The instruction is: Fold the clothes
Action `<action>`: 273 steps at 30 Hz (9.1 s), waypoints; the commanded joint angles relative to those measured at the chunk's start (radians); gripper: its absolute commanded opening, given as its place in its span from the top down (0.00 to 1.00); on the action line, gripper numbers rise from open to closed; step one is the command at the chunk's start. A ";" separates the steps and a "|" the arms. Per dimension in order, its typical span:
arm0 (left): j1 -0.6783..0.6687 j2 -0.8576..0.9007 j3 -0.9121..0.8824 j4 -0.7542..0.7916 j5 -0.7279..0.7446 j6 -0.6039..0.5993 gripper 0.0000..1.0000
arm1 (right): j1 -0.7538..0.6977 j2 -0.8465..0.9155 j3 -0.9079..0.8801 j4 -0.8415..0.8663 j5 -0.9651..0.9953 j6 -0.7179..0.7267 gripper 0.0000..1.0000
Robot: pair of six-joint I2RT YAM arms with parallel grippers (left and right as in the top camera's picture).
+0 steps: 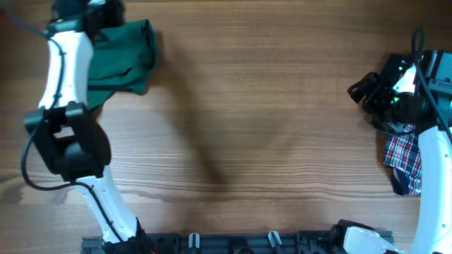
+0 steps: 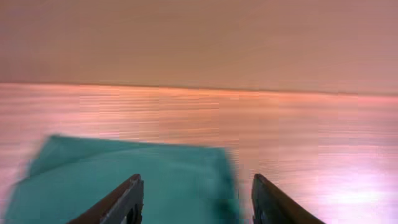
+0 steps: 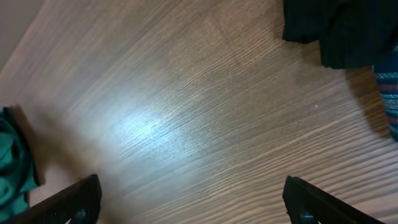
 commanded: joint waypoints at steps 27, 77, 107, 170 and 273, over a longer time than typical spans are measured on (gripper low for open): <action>-0.089 0.383 -0.007 0.174 -0.011 -0.207 0.83 | -0.002 -0.013 0.018 -0.006 -0.052 -0.055 0.06; -0.072 -0.071 0.017 -0.522 -0.138 -0.307 0.96 | -0.002 -0.013 0.018 -0.019 -0.066 -0.103 0.06; 0.221 -0.028 -0.212 -0.678 -0.383 -0.630 0.96 | -0.002 -0.013 0.018 0.000 -0.066 -0.107 0.05; 0.165 -0.414 -0.485 -0.058 -0.084 -0.508 0.96 | -0.002 -0.013 0.018 -0.005 -0.093 -0.080 0.06; 0.087 -0.814 -0.465 0.008 -0.150 -0.358 0.29 | -0.002 -0.027 0.030 0.058 -0.060 -0.088 0.01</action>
